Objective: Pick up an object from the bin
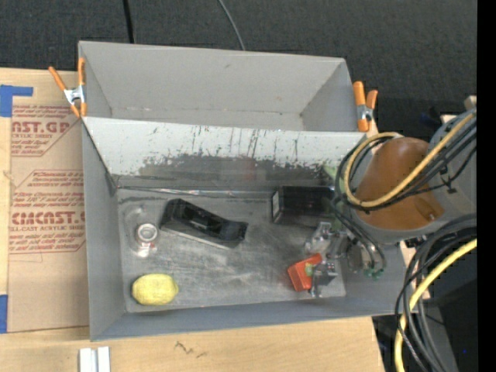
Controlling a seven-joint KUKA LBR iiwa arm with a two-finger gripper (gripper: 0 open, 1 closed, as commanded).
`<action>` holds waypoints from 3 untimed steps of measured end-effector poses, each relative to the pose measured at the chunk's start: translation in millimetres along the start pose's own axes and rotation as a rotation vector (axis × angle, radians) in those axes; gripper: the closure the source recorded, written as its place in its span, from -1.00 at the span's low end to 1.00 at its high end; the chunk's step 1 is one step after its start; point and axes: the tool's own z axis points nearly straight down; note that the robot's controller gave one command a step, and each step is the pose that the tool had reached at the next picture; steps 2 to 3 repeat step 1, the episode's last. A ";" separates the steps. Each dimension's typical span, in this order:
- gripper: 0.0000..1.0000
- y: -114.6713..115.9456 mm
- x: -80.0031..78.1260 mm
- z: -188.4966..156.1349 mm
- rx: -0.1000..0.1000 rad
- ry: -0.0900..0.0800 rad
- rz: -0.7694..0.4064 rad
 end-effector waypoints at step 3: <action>1.00 -0.1 -1.9 -12.7 0.001 -0.008 0.001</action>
Offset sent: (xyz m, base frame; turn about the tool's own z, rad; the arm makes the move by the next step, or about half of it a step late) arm -0.0002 0.0000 0.0081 0.0000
